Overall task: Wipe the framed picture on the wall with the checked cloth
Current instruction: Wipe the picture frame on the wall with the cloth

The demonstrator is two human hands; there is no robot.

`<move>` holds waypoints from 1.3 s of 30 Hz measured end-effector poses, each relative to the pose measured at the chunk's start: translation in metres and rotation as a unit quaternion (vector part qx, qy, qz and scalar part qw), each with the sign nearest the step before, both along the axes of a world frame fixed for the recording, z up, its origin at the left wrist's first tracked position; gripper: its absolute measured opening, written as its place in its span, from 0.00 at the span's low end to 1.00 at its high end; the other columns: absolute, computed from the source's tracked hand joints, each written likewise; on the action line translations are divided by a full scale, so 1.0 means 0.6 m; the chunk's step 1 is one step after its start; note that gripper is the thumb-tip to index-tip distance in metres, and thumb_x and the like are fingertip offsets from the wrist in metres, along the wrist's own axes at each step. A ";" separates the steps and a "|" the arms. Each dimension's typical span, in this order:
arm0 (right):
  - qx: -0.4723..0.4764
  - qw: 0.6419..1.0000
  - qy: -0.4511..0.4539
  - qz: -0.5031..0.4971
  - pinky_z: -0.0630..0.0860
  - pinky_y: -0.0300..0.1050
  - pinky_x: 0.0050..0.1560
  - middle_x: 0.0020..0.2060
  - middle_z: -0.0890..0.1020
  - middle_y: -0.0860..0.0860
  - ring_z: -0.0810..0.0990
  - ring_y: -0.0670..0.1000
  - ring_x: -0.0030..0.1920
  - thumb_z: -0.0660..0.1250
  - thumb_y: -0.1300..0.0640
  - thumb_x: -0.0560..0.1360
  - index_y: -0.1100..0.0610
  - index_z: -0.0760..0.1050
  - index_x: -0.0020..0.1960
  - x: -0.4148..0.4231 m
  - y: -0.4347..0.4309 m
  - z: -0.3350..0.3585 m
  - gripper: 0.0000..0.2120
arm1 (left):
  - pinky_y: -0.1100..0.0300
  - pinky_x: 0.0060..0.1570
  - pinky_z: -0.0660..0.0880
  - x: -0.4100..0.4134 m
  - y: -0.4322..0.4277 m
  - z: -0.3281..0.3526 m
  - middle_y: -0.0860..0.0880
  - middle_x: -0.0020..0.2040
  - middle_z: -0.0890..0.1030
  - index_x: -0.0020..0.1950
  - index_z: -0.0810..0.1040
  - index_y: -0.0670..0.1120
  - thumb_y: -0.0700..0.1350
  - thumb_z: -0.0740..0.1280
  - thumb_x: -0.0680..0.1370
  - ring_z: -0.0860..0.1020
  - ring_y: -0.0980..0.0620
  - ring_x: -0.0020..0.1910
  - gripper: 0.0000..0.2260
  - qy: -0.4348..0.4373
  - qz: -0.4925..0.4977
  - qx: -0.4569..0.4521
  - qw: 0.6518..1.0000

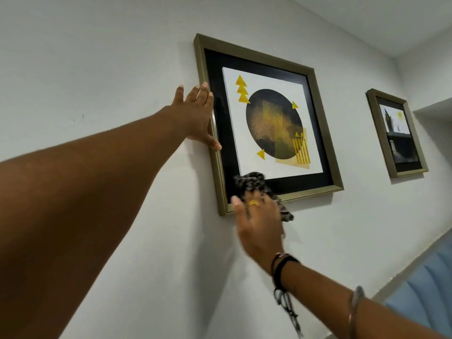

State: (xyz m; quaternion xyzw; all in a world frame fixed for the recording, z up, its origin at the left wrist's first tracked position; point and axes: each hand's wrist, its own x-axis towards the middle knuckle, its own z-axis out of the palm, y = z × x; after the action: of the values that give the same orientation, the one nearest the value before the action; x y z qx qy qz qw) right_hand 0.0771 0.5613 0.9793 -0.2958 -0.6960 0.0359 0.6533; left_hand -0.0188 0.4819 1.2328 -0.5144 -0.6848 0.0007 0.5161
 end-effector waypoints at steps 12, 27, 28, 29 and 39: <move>-0.059 0.989 0.048 0.127 0.45 0.54 0.79 0.80 0.53 0.49 0.47 0.52 0.79 0.43 0.29 0.73 0.54 0.53 0.79 -0.077 -0.068 0.096 0.42 | 0.39 0.73 0.36 0.003 -0.024 0.012 0.42 0.80 0.37 0.78 0.38 0.44 0.51 0.72 0.70 0.39 0.43 0.79 0.51 0.018 0.024 -0.034 0.999; 0.034 0.987 -0.086 0.135 0.71 0.51 0.62 0.65 0.76 0.62 0.74 0.58 0.61 0.58 0.50 0.69 0.60 0.73 0.65 -0.002 -0.016 0.417 0.27 | 0.39 0.75 0.37 0.019 -0.036 0.000 0.43 0.80 0.36 0.78 0.37 0.44 0.53 0.66 0.74 0.39 0.45 0.79 0.46 0.003 0.060 -0.027 0.998; 0.024 0.986 -0.084 0.143 0.70 0.49 0.56 0.62 0.77 0.62 0.75 0.57 0.57 0.59 0.52 0.71 0.59 0.74 0.63 -0.002 -0.014 0.428 0.23 | 0.38 0.75 0.36 0.022 -0.035 -0.001 0.43 0.80 0.35 0.79 0.37 0.44 0.54 0.65 0.74 0.39 0.45 0.79 0.45 -0.002 0.065 -0.032 0.997; 0.018 0.986 -0.082 0.146 0.70 0.49 0.53 0.60 0.78 0.62 0.75 0.57 0.55 0.59 0.53 0.72 0.58 0.74 0.60 -0.001 -0.013 0.435 0.19 | 0.38 0.75 0.36 0.026 -0.035 -0.001 0.43 0.80 0.35 0.79 0.38 0.45 0.55 0.64 0.74 0.39 0.45 0.79 0.45 -0.005 0.068 -0.035 0.997; -0.012 0.985 -0.004 0.175 0.70 0.56 0.69 0.67 0.75 0.56 0.72 0.57 0.68 0.61 0.50 0.66 0.53 0.70 0.70 -0.009 -0.028 0.299 0.32 | 0.38 0.74 0.35 0.022 -0.032 -0.015 0.42 0.81 0.41 0.79 0.40 0.43 0.57 0.63 0.74 0.41 0.43 0.80 0.43 0.000 0.041 0.000 0.999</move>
State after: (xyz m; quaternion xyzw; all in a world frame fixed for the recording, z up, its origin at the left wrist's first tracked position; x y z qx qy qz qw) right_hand 0.0714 0.5446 1.1589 -0.1778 -0.7390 0.1570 0.6305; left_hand -0.0057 0.4626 1.2236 -0.4857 -0.7052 0.0220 0.5161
